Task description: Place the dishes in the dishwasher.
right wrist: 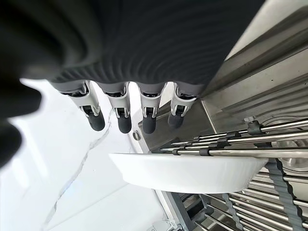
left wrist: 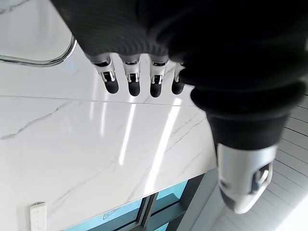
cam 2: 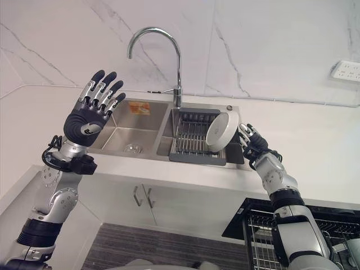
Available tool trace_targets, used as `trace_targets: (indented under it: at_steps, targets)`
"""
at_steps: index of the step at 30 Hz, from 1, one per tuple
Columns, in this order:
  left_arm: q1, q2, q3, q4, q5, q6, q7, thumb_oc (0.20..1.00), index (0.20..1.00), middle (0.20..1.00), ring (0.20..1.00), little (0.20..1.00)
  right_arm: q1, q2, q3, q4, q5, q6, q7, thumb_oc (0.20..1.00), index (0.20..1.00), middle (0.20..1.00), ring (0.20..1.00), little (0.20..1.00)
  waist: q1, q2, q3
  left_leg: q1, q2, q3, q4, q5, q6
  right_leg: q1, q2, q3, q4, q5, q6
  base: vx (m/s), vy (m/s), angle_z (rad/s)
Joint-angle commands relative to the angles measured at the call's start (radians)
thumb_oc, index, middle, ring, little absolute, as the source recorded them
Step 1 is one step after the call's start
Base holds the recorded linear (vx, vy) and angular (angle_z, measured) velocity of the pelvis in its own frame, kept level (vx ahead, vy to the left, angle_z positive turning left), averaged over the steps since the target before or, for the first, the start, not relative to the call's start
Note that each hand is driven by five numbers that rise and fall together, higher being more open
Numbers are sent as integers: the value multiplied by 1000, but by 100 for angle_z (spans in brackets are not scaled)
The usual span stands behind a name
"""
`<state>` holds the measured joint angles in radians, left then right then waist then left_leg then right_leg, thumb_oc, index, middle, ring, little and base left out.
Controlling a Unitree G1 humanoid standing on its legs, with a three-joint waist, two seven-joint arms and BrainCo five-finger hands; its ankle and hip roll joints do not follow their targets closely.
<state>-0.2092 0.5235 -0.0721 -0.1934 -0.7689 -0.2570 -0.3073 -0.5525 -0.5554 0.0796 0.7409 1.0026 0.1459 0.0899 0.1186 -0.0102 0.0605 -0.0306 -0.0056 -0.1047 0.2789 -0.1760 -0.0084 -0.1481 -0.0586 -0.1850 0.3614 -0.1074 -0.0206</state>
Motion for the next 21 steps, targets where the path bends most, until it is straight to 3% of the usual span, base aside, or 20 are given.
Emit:
trace_targets:
  at_steps: [1,21]
  targets:
    - [-40,40,-6,-14,-47,-20,17,1000,1000,1000,1000,1000,-110,-13,-4,53,11,-22,9,1000,1000,1000,1000,1000,16,-19,-31,-15,18,68,21,-42,9,122,-25,26,-61,-79,43,0,0,0]
    - [-31,57,5,-24,-40,19,26,1000,1000,1000,1000,1000,-132,-19,25,183,-49,58,51,1000,1000,1000,1000,1000,31,-15,-20,-11,21,65,21,-35,5,134,-23,18,-61,-84,37,16,-8,3]
